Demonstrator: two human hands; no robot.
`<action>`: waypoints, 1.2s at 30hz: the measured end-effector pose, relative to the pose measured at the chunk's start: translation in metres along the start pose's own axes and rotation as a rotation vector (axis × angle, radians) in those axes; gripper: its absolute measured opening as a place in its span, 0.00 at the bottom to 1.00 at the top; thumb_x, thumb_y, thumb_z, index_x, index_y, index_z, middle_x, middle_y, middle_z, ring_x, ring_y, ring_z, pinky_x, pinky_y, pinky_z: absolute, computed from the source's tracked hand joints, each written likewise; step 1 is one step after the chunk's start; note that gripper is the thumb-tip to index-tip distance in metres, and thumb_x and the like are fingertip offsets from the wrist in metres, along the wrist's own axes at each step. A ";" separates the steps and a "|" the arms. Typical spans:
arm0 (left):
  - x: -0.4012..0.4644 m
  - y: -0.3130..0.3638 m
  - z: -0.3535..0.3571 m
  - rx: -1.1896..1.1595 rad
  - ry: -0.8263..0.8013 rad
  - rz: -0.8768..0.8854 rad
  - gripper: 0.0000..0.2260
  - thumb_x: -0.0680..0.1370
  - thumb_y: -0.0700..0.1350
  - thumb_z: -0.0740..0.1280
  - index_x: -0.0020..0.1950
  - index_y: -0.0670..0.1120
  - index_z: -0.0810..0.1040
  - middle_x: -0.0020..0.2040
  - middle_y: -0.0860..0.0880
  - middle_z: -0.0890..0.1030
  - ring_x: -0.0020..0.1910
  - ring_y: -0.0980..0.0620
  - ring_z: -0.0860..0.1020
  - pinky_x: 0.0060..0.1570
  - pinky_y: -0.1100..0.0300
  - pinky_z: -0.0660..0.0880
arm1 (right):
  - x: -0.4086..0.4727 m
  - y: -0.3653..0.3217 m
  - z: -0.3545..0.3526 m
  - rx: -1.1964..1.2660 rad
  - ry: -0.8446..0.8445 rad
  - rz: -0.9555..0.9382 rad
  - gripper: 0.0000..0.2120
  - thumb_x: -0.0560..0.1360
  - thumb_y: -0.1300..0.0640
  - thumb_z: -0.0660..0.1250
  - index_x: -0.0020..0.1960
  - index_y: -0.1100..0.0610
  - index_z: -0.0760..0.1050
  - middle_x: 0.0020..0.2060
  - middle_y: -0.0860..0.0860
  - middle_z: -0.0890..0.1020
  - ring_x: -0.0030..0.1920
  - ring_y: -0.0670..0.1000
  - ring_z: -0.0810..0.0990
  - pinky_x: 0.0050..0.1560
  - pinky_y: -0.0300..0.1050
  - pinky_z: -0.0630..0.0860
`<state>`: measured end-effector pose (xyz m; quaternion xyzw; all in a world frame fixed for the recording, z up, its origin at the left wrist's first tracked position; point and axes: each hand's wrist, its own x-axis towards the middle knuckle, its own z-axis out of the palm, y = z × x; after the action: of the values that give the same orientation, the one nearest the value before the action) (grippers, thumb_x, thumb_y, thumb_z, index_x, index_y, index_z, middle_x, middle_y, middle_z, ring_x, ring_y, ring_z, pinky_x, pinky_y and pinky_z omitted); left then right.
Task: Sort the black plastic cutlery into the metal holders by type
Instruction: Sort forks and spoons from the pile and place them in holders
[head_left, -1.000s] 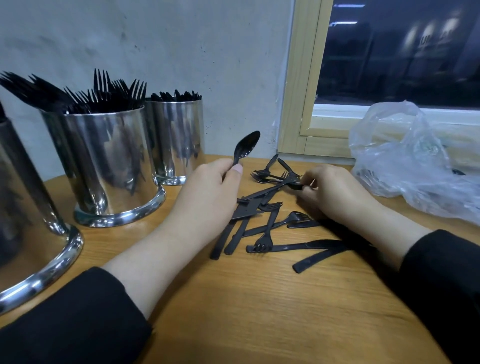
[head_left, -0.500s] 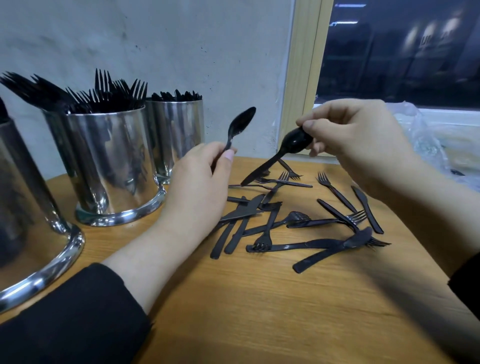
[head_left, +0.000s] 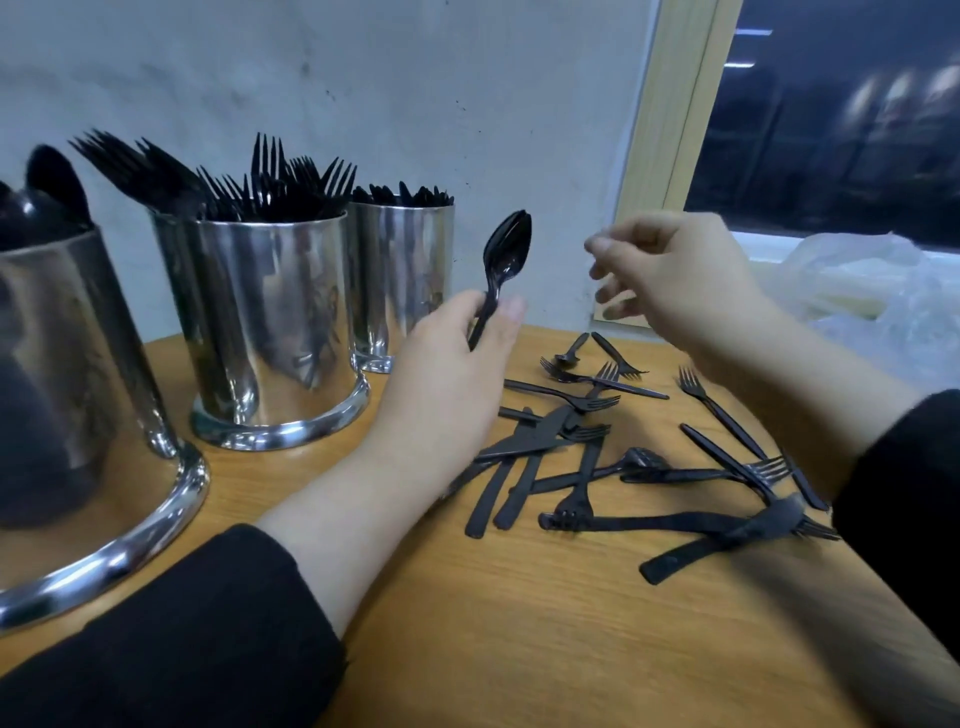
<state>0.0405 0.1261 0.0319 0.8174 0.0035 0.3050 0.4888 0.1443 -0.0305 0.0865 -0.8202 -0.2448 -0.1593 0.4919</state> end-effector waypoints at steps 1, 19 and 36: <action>0.002 -0.003 0.000 0.005 -0.005 -0.022 0.15 0.85 0.55 0.57 0.43 0.50 0.76 0.34 0.48 0.73 0.29 0.57 0.68 0.33 0.57 0.67 | 0.009 0.011 0.004 -0.191 -0.061 -0.023 0.09 0.81 0.55 0.65 0.57 0.55 0.81 0.44 0.50 0.83 0.42 0.49 0.83 0.43 0.44 0.83; 0.011 -0.020 -0.002 -0.231 0.016 -0.240 0.14 0.84 0.55 0.60 0.47 0.52 0.80 0.35 0.45 0.72 0.25 0.53 0.65 0.30 0.56 0.64 | 0.080 0.097 0.050 -1.028 -0.689 -0.191 0.16 0.76 0.65 0.62 0.57 0.49 0.79 0.55 0.50 0.80 0.52 0.53 0.78 0.53 0.49 0.76; -0.008 0.000 0.009 -0.119 -0.129 -0.029 0.14 0.86 0.52 0.57 0.51 0.50 0.80 0.41 0.51 0.85 0.36 0.53 0.83 0.41 0.48 0.82 | -0.052 -0.013 -0.002 0.273 -0.045 0.022 0.06 0.77 0.61 0.70 0.45 0.64 0.79 0.35 0.56 0.85 0.35 0.50 0.82 0.39 0.46 0.76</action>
<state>0.0389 0.1164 0.0253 0.8048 -0.0342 0.2441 0.5400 0.0937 -0.0396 0.0710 -0.7516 -0.2663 -0.1008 0.5950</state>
